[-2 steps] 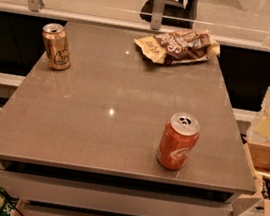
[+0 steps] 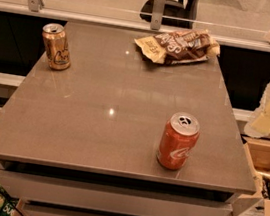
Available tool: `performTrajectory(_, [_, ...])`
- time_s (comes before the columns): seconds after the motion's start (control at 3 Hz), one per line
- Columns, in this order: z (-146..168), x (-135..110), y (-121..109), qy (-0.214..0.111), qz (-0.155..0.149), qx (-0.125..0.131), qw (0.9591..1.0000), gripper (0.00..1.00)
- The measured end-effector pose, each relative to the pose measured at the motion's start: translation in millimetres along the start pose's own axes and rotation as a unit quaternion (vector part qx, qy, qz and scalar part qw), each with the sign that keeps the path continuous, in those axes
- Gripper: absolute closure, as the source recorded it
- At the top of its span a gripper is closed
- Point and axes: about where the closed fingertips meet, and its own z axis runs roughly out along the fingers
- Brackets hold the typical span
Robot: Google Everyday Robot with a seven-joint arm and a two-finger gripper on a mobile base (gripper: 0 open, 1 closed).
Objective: Move brown chip bag near orange can
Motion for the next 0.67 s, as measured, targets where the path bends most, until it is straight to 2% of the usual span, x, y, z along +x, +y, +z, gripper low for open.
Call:
performTrajectory(0.33, [6.2,-6.2,-17.5,-0.017,-0.014,0.036,0.9991,0.0])
performTrajectory(0.67, [24.0,-23.1,-50.3,-0.044,-0.044,0.074,0.9954,0.0])
